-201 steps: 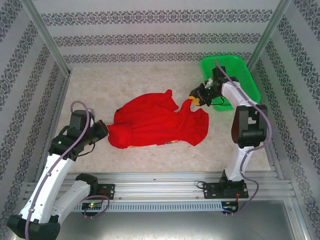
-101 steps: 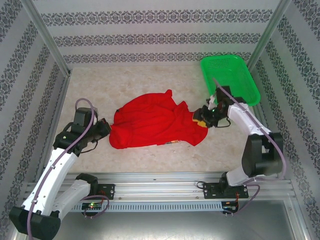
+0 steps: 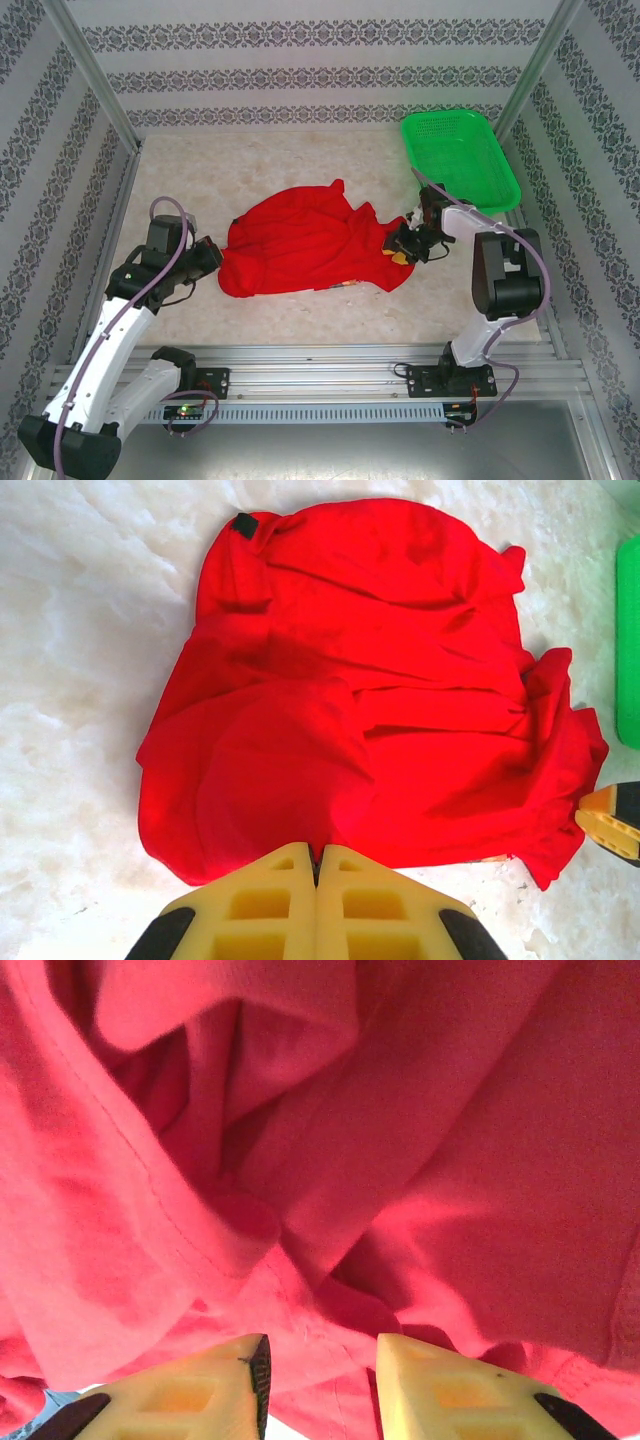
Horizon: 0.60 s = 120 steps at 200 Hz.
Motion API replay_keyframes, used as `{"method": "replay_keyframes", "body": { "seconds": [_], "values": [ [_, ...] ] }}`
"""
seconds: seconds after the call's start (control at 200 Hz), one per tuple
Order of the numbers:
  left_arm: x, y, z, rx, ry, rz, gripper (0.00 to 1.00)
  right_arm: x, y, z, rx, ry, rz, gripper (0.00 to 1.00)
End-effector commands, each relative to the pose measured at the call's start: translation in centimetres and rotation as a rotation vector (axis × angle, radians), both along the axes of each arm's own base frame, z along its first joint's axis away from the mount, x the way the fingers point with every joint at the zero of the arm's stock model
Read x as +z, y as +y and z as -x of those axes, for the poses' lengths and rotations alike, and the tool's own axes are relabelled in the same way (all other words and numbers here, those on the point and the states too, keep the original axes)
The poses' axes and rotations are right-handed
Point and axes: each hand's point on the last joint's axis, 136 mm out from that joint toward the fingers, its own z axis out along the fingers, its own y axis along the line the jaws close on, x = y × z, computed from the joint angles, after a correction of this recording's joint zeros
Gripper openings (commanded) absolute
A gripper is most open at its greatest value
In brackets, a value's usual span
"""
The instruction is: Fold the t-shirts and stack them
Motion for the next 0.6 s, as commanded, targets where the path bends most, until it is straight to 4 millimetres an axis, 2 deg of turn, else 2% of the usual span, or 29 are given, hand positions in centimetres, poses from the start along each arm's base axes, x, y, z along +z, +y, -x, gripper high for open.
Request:
{"method": "replay_keyframes", "body": {
  "seconds": [0.0,0.36,0.52,0.595],
  "values": [
    [0.2,0.4,0.0,0.009,-0.019,-0.004,0.0,-0.2,0.2,-1.3,-0.014,-0.012,-0.002,0.35],
    [-0.1,0.5,0.5,0.007,-0.011,-0.009,0.0,-0.9,1.2,-1.3,0.01,-0.011,-0.009,0.32],
    [-0.2,0.5,0.4,0.004,-0.011,-0.014,0.0,-0.8,1.6,-1.5,0.021,-0.009,-0.019,0.14],
    [-0.2,0.5,0.5,0.0,-0.008,-0.019,0.0,0.0,1.6,-1.5,0.024,-0.022,-0.02,0.05]
  ]
}}
